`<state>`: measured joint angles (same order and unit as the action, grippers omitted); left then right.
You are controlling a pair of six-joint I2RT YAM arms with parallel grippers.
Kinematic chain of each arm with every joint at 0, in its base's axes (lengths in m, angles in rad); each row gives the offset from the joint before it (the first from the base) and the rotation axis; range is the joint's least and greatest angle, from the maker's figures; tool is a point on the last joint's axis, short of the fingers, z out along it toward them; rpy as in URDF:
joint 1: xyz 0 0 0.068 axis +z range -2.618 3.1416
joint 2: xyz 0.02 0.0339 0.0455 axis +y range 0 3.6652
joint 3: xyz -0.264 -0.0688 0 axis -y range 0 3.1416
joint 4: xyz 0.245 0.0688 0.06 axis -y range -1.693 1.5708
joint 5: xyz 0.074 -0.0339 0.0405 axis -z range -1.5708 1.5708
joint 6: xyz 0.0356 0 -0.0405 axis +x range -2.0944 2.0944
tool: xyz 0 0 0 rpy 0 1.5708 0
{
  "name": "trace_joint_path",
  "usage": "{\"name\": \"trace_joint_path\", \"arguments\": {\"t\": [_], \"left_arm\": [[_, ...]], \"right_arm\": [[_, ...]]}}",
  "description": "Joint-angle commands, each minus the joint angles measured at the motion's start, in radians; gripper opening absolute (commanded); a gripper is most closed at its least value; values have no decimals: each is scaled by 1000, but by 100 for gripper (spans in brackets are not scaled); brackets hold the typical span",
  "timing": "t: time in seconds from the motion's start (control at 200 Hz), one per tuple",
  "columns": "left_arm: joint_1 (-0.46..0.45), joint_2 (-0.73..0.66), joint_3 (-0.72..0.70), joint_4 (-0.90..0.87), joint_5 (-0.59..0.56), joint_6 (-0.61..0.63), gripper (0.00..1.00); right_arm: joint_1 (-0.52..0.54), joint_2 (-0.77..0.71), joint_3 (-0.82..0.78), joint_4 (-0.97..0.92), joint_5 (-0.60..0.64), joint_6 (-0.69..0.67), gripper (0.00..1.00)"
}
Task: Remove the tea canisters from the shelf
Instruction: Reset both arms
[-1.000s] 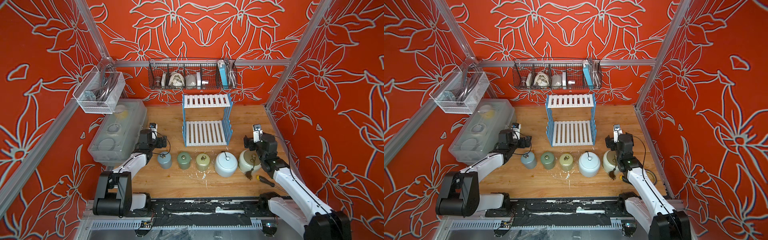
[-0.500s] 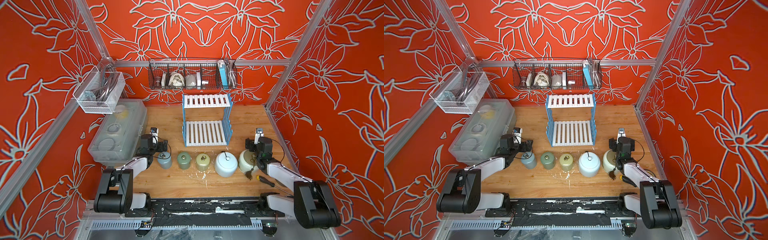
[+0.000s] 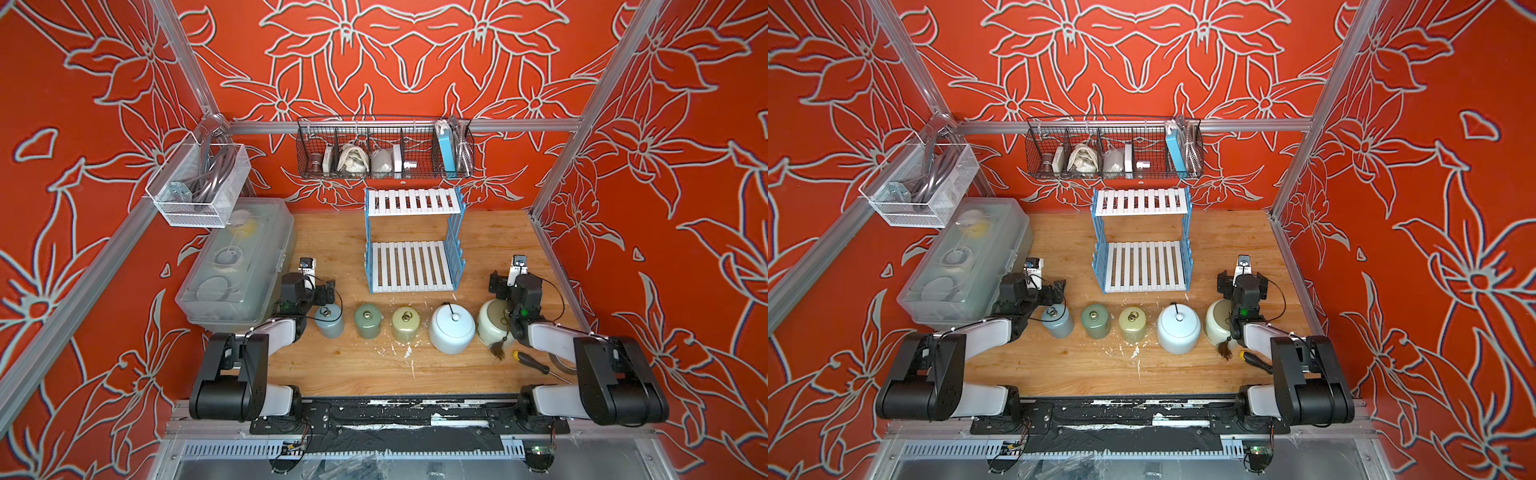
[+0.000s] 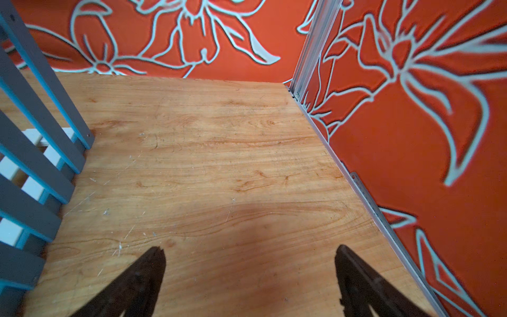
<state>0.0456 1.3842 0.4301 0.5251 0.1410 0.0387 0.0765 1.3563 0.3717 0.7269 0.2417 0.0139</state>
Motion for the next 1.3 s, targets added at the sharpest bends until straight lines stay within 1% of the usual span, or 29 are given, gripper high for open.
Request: {"name": "trace_joint_path", "arguments": {"t": [0.0,0.075,0.145,0.215,0.27,0.3,0.325,0.355,0.39,0.46,0.53,0.571,0.621,0.666,0.736,0.786,0.946,0.996,1.091,1.206,1.296], "left_arm": [[9,14,26,-10,0,-12,98],[8,50,93,-97,-24,-21,98],[9,127,213,-235,-51,-30,98],[9,244,388,-479,-87,-37,98],[9,341,564,-698,-126,-58,98],[10,376,631,-759,-141,-71,92],[9,388,650,-767,-151,-79,88],[9,372,620,-709,-168,-86,88],[9,318,532,-584,-185,-80,89],[-2,207,389,-443,-172,-64,91],[-12,137,268,-305,-163,-46,90],[-11,109,215,-245,-137,-40,91],[0,70,162,-187,-45,-18,96],[0,42,127,-154,4,1,98],[4,18,92,-112,40,12,98],[2,14,89,-117,75,28,98],[2,20,87,-106,49,18,98],[2,21,83,-98,39,14,97],[2,13,42,-37,45,16,97],[2,15,40,-34,50,17,96],[3,3,42,-48,61,20,98]], "right_arm": [[-5,6,-24,-10,-5,-1,99],[-4,6,-24,-14,-7,-3,100],[-4,6,-21,-16,-7,-2,100],[-5,6,-18,-21,-8,-3,99],[-4,3,-19,-21,-9,-2,100],[-4,0,-22,-20,-8,-3,100],[-4,-1,-24,-20,-9,-3,99],[-6,-4,-24,-19,-7,-3,100],[-6,-5,-26,-17,-7,-2,100],[-5,-5,-25,-16,-7,-3,100],[-5,-4,-24,-19,-7,-3,100],[-6,-4,-23,-21,-8,-3,99],[-6,-3,-22,-23,-7,-3,99],[-5,-4,-24,-21,-7,-2,100],[-6,-8,-28,-13,-7,-3,100],[-5,-9,-30,-13,-8,-4,100],[-5,-9,-28,-13,-9,-4,99],[-6,-9,-29,-12,-9,-4,100],[-5,-7,-28,-14,-8,-5,100],[-6,-8,-28,-14,-8,-4,99],[-5,-12,-31,-12,-9,-4,100]]}}
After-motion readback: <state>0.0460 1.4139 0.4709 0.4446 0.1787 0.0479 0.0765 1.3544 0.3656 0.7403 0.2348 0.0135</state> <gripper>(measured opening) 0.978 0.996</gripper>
